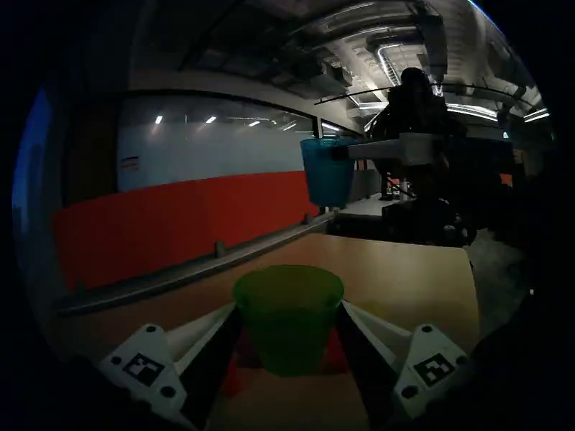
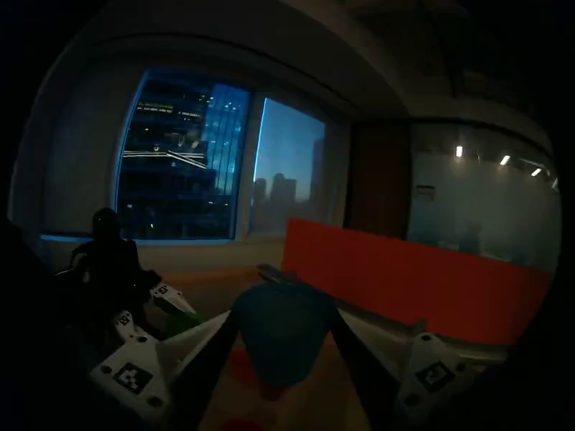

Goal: Pour water

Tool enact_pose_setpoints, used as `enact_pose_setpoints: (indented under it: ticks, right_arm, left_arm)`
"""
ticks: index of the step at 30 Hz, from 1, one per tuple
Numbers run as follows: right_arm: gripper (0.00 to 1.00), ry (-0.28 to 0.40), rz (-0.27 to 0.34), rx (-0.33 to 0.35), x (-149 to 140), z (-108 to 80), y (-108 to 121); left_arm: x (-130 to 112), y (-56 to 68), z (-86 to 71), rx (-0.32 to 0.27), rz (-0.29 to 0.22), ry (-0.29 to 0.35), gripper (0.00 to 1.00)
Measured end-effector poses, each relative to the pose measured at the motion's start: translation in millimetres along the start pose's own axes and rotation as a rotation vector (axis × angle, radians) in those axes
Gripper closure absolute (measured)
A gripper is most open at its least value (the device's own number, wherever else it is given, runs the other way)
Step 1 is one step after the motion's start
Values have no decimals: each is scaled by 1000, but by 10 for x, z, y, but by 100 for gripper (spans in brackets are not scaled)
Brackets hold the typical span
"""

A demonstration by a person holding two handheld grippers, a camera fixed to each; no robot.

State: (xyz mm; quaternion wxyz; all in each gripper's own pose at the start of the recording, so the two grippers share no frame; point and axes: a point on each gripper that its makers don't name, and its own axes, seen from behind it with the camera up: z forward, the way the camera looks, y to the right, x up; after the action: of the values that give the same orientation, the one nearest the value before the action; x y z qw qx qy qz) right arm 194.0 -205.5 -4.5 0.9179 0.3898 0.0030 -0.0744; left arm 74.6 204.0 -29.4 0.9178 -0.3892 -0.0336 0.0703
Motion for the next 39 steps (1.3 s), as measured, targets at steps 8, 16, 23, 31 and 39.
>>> enact_pose_setpoints:
  ticks: [8, 16, 23, 31, 39]
  right_arm:
    - [8, -3, 18, -36, -128, -143, 137]
    - [8, -6, 23, -51, -183, -178, 205]
    - [7, -49, 24, -43, -347, -149, 231]
    - [7, -102, 31, -18, -551, -76, 276]
    - [7, -186, 29, 21, -808, 8, 297]
  left_arm:
    - [-116, -43, -32, 8, -4, -23, 16]
    - [-212, -13, -41, -1, 6, -54, 17]
    - [-449, 64, -29, -20, 46, -140, 17]
    - [-688, 165, 11, -58, 90, -239, 16]
    - [-910, 155, 56, -77, 98, -318, 17]
